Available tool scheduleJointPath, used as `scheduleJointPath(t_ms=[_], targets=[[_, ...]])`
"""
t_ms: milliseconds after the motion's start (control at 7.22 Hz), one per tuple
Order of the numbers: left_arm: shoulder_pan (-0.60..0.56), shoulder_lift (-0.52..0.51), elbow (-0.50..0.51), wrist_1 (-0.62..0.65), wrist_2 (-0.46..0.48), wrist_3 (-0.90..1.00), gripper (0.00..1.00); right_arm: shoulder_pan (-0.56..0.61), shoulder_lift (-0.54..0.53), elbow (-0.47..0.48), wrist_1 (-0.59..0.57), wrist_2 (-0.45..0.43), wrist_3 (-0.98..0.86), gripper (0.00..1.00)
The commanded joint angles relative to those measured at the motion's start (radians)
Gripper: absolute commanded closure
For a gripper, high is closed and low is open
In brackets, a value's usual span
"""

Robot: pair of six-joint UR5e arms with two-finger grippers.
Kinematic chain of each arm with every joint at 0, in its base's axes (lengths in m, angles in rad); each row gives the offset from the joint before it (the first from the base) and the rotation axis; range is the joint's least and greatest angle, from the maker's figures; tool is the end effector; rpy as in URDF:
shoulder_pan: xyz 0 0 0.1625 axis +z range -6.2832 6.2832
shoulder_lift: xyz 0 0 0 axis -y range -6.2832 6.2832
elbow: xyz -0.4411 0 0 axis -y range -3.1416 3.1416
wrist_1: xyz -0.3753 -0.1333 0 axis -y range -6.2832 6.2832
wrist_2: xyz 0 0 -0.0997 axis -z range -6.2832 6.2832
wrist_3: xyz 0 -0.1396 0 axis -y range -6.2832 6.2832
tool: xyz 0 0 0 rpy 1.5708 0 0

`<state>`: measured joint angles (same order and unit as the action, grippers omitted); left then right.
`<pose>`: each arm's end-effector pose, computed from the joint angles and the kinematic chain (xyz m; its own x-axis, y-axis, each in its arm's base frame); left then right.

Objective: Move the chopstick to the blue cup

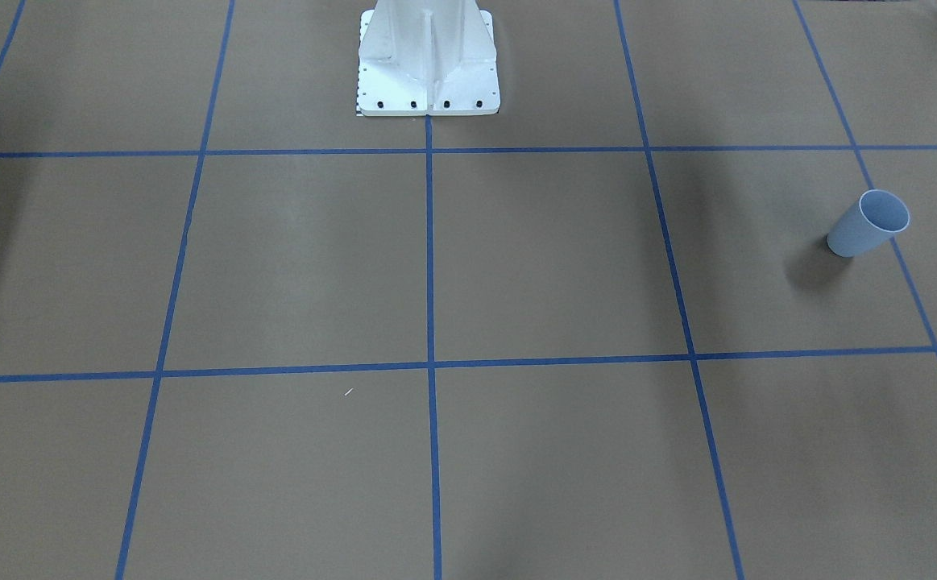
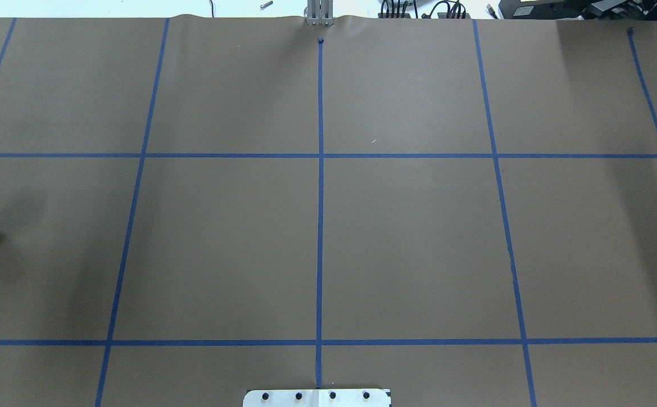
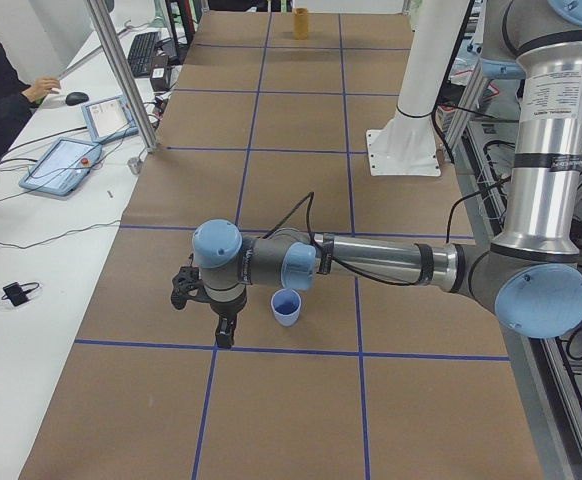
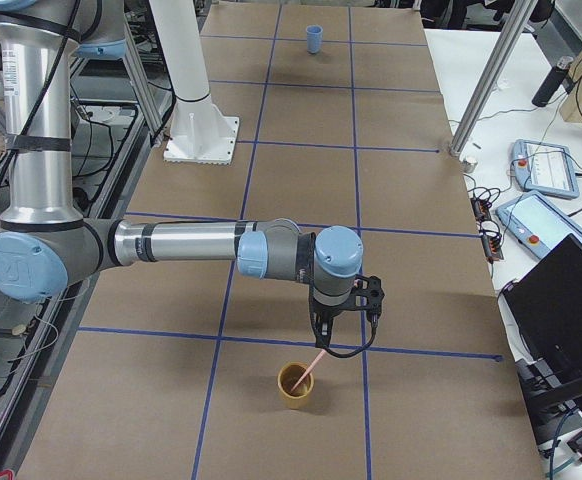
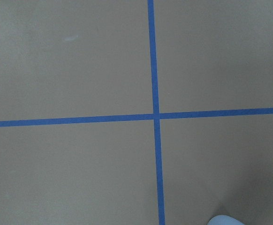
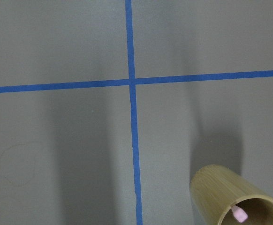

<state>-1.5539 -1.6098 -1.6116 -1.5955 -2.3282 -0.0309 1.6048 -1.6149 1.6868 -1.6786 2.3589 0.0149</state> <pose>-0.0289 -0.5016 0.6638 0.7255 0.0532 -0.6862 0.0056 0.9965 0.0832 0.0496 -0.4496 0.6782 0.7033 0.0643 0.7079 -0.0445 0.9979 -0.0464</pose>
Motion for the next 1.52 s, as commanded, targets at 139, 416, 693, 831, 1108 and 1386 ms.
scheduleJointPath(t_ms=[139, 416, 693, 831, 1108, 1386], targets=[[0.002, -0.001, -0.002, -0.004, 0.007, 0.0, 0.01, 0.0, 0.0, -0.002, 0.002, 0.0, 0.004, 0.0], [0.0, -0.001, -0.005, -0.006, 0.01, 0.002, 0.01, 0.0, 0.001, -0.001, 0.0, 0.002, 0.004, 0.0], [0.0, -0.001, -0.007, -0.006, 0.01, 0.002, 0.01, 0.001, 0.0, 0.002, 0.0, 0.002, 0.005, 0.0], [0.003, -0.002, -0.014, -0.005, 0.007, 0.0, 0.01, 0.0, 0.0, 0.002, 0.0, 0.002, 0.005, 0.0], [0.026, -0.005, -0.054, -0.014, -0.008, -0.001, 0.01, 0.0, 0.0, 0.008, 0.002, 0.002, 0.005, 0.0], [0.101, -0.001, -0.117, -0.015, -0.084, -0.049, 0.01, 0.0, 0.0, 0.016, 0.0, 0.008, 0.004, 0.0]])
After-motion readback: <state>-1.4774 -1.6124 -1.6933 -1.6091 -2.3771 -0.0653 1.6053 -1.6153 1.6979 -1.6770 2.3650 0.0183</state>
